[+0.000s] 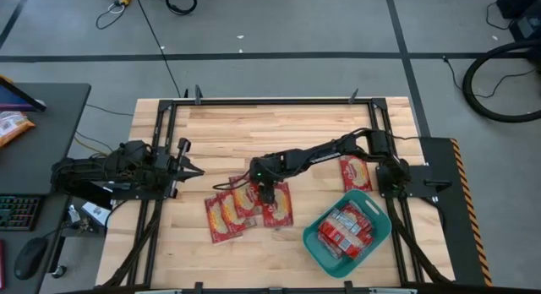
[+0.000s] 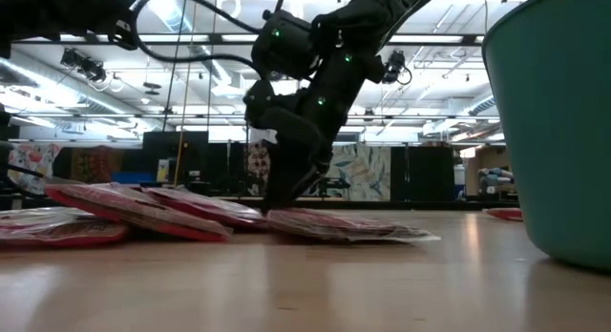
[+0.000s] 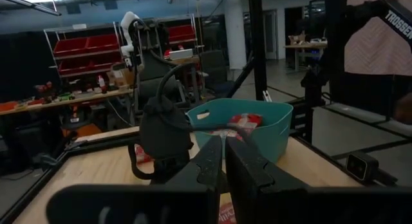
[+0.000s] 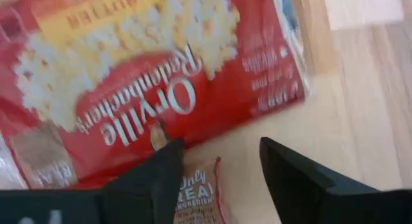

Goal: Sort popcorn bags into baskets
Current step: Put the red popcorn into the green bin

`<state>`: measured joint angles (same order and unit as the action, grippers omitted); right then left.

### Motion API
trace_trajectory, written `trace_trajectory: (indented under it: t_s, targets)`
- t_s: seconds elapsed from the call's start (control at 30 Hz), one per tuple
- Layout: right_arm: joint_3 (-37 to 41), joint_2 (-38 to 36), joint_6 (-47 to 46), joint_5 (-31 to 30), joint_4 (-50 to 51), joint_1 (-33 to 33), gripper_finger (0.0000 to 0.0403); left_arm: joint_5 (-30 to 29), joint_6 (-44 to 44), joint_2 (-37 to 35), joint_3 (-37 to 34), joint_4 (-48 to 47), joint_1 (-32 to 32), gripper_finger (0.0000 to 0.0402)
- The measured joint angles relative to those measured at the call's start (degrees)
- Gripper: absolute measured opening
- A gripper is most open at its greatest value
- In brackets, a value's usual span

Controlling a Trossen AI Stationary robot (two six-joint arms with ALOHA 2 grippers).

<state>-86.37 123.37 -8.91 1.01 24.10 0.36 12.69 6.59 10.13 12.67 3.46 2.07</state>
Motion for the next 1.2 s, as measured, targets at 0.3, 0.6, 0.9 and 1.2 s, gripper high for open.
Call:
trace_trajectory:
  t_s: [0.3,0.6,0.9,1.2]
  targets:
    - [0.1,-1.3,-1.5,-1.5,1.2,0.0,0.0165,0.0,0.0,0.0,0.0,-0.4,0.0,0.0027]
    - [0.1,-3.3,-1.3,-5.1,-2.4,1.8,0.0165,0.0,0.1,0.0,0.0,-0.8,0.0,0.0027]
    - [0.1,-2.0,-3.6,-2.5,-9.9,1.9,0.0193,0.0,0.0,0.0,0.0,-0.9,0.0,0.0027]
    - [0.1,-3.8,-7.4,-2.9,3.6,3.4,0.0239,0.0,-0.3,0.0,0.0,-1.7,0.0,0.0027]
